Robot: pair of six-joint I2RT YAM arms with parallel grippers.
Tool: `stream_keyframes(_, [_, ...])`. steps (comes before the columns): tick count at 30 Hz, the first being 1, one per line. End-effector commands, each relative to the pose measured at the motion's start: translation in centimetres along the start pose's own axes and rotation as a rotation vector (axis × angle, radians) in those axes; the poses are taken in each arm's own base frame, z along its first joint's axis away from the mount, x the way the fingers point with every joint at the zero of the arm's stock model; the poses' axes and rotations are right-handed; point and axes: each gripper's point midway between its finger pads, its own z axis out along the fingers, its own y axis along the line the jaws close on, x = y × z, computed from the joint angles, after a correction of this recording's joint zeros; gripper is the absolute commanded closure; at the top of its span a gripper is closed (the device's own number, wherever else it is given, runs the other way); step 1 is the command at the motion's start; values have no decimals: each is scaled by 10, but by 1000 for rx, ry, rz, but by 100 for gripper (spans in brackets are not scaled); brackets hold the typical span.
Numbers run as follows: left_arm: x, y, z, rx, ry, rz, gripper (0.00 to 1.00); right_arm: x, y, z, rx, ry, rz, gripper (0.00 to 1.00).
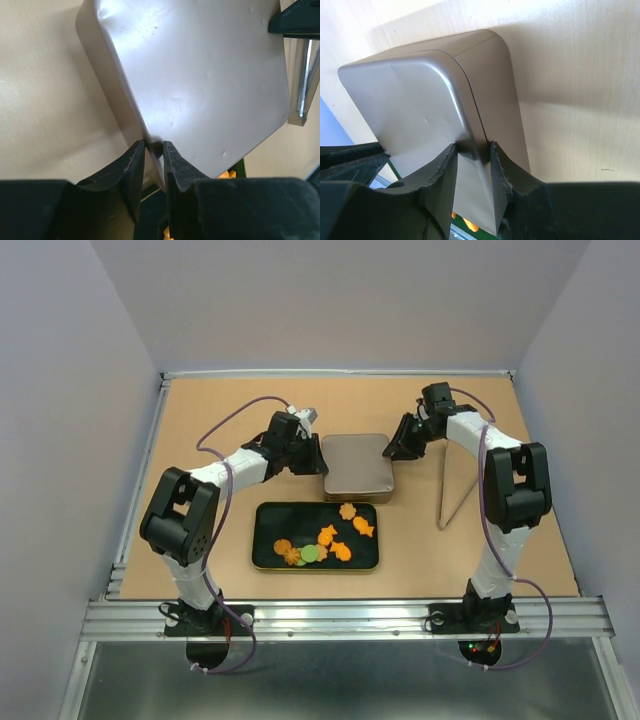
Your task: Pack the cookies
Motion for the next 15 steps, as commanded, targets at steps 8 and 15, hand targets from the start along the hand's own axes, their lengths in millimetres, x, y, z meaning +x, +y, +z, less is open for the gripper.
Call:
stream_keyframes(8, [-15,-10,-36,-40,-34,67,38,-4,44,-39,-21,-44,-79,44])
stream_keyframes(15, [-44,0,-78,-123,-134,65,27,-15,67,-79,-37,-142,-126,33])
